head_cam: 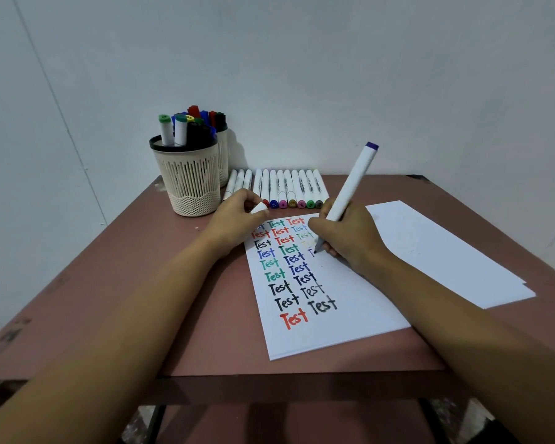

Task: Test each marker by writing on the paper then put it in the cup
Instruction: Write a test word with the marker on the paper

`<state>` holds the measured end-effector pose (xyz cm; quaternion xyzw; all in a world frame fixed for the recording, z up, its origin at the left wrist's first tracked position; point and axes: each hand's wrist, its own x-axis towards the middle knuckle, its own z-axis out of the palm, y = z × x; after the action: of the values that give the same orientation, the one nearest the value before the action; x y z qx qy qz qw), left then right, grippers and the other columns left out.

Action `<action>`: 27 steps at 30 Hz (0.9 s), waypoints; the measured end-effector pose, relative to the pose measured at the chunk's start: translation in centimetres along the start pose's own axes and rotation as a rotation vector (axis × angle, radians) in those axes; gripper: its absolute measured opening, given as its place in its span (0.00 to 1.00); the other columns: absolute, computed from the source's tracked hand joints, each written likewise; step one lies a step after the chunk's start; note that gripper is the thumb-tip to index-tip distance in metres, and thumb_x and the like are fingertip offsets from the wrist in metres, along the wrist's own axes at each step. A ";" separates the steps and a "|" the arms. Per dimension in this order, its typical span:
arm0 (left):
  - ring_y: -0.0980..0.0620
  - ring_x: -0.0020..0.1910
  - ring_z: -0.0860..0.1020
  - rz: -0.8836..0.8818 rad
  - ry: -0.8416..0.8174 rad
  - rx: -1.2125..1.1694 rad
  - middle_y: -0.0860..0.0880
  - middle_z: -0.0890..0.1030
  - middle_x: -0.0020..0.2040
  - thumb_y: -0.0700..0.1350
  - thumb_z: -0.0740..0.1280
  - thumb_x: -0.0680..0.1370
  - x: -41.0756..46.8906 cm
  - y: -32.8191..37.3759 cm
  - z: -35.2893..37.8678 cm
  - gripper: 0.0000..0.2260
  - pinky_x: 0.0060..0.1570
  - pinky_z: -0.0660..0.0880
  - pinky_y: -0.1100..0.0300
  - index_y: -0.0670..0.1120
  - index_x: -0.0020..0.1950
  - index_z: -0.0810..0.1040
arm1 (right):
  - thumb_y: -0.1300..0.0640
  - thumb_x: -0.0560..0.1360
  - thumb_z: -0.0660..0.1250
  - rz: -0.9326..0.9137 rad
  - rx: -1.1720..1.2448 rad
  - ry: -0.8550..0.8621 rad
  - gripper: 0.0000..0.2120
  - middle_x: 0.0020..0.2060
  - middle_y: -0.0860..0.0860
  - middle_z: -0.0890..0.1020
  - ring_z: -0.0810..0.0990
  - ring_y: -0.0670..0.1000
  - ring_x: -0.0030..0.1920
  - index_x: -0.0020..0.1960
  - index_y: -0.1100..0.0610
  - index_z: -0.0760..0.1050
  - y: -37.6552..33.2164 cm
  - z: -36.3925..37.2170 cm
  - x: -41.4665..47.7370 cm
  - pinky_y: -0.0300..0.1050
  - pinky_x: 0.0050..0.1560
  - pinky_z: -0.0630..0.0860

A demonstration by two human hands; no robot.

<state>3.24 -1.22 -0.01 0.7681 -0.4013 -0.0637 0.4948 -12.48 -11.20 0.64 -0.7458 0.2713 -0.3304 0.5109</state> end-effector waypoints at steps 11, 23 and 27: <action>0.55 0.44 0.75 -0.007 -0.004 -0.014 0.54 0.76 0.44 0.43 0.68 0.75 -0.1 0.0 0.0 0.07 0.42 0.71 0.66 0.46 0.52 0.74 | 0.68 0.70 0.67 -0.016 -0.026 0.002 0.13 0.25 0.53 0.68 0.69 0.50 0.26 0.32 0.58 0.66 -0.2 -0.1 0.0 0.34 0.21 0.67; 0.56 0.43 0.74 0.003 -0.011 -0.001 0.52 0.76 0.46 0.43 0.67 0.76 -0.1 0.1 -0.1 0.07 0.39 0.70 0.68 0.46 0.52 0.74 | 0.66 0.70 0.67 -0.018 -0.058 0.038 0.13 0.27 0.51 0.69 0.72 0.51 0.29 0.32 0.57 0.66 -0.2 -0.1 -0.1 0.37 0.25 0.69; 0.57 0.43 0.74 0.001 -0.015 0.011 0.52 0.76 0.46 0.43 0.67 0.76 -0.1 0.1 -0.1 0.07 0.38 0.69 0.69 0.46 0.52 0.74 | 0.66 0.71 0.66 -0.026 -0.068 0.031 0.13 0.27 0.52 0.69 0.74 0.51 0.30 0.32 0.57 0.66 -0.4 -0.1 -0.3 0.36 0.25 0.71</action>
<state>3.14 -1.16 0.11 0.7701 -0.4059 -0.0670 0.4876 -12.69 -10.90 0.98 -0.7609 0.2807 -0.3391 0.4767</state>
